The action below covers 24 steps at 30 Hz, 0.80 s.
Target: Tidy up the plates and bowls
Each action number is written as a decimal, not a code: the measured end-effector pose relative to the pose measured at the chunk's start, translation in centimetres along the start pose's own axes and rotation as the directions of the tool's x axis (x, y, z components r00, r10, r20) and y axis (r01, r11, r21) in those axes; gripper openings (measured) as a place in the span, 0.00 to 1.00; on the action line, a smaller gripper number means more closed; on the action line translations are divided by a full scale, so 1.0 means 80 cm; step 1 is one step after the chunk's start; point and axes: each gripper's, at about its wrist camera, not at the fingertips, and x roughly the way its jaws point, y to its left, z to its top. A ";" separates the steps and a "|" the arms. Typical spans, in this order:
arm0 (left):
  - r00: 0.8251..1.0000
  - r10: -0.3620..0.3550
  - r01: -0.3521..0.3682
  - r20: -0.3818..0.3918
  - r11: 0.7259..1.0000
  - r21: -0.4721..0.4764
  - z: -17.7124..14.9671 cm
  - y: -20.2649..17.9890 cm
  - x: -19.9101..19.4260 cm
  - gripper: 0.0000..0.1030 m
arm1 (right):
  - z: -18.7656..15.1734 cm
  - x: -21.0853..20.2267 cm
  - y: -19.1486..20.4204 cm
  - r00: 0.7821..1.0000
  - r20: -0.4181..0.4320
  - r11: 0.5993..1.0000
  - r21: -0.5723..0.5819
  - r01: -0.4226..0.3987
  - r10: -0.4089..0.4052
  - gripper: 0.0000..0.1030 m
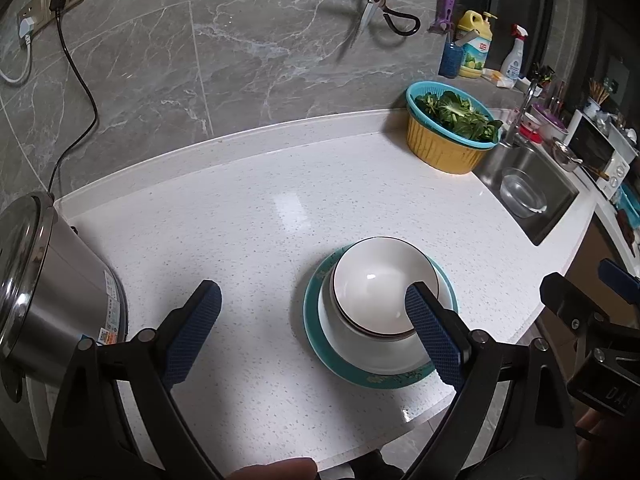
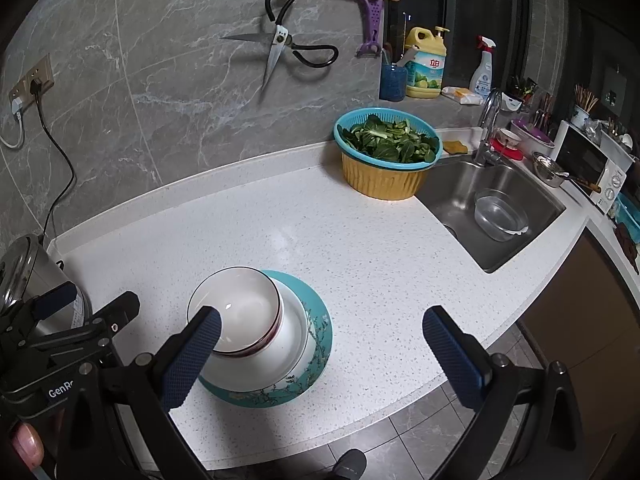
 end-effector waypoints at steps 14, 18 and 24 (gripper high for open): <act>1.000 0.006 -0.006 -0.003 1.000 0.000 0.001 0.002 0.003 0.91 | 0.000 0.003 0.000 1.000 -0.004 1.000 0.000 -0.001 0.001 1.00; 1.000 0.006 -0.006 -0.002 1.000 0.003 0.001 0.003 0.005 0.91 | 0.000 0.002 0.000 1.000 -0.003 1.000 0.000 -0.001 0.001 1.00; 1.000 0.005 -0.005 -0.004 1.000 0.002 0.001 0.003 0.006 0.91 | 0.000 0.002 0.000 1.000 -0.003 1.000 0.001 0.000 0.000 1.00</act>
